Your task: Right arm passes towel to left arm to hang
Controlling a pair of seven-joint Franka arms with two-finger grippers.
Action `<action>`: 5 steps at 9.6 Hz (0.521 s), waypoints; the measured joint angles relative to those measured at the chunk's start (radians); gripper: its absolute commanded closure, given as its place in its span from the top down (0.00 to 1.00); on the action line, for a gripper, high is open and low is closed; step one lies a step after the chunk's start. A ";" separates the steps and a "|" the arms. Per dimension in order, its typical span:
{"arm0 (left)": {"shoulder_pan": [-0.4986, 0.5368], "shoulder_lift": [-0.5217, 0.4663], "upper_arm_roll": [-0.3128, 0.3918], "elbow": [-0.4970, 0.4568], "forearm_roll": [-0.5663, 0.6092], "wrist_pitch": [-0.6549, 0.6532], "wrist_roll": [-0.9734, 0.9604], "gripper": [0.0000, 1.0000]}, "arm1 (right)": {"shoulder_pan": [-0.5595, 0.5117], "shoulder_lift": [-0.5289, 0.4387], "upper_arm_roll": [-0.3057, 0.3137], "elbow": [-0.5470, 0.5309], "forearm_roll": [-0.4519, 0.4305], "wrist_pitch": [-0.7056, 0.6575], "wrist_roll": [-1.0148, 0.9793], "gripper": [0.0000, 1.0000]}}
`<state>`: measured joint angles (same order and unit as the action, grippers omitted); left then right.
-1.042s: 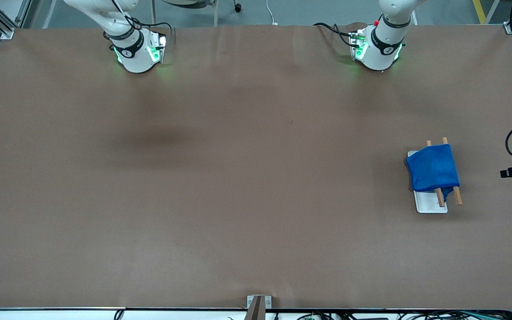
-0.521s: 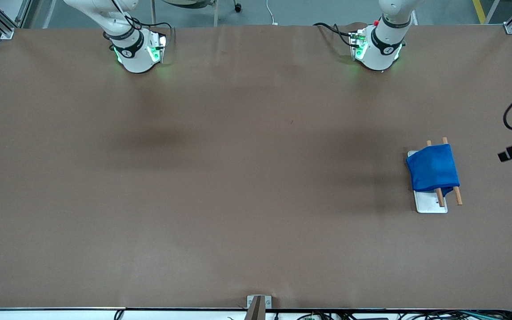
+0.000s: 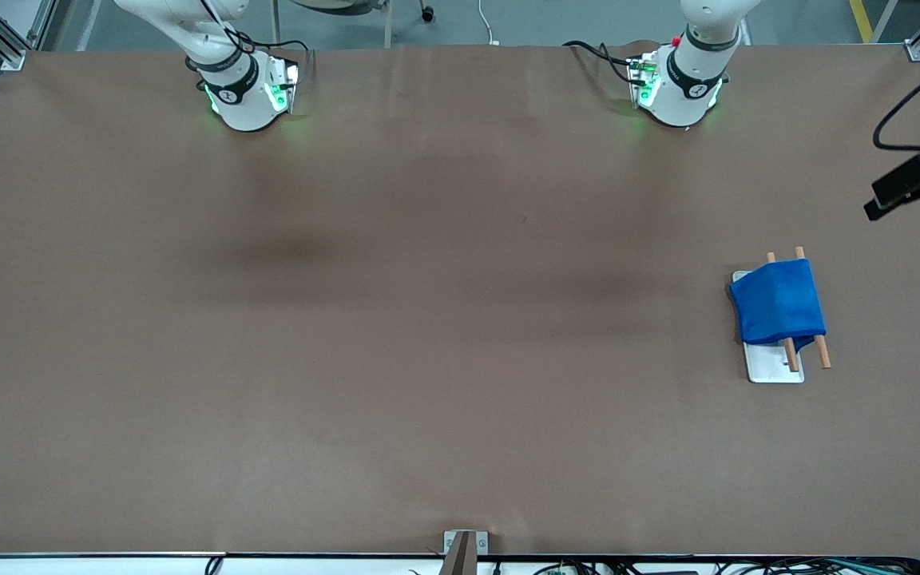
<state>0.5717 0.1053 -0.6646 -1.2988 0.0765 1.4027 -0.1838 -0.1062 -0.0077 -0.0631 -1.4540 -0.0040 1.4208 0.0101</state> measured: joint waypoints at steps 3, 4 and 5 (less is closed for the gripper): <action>-0.013 -0.007 0.013 -0.015 0.000 -0.011 0.106 1.00 | -0.001 0.000 0.000 0.001 -0.001 0.000 0.000 1.00; -0.075 -0.020 0.063 -0.028 0.000 -0.012 0.116 1.00 | -0.001 0.000 -0.001 0.001 -0.001 -0.001 0.000 1.00; -0.180 -0.048 0.148 -0.057 -0.006 -0.013 0.117 1.00 | -0.001 0.000 -0.001 0.001 -0.001 -0.001 0.000 1.00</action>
<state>0.3921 0.0572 -0.5168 -1.3561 0.0705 1.3901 -0.0665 -0.1074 -0.0077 -0.0639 -1.4535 -0.0051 1.4200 0.0101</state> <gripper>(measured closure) 0.000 0.000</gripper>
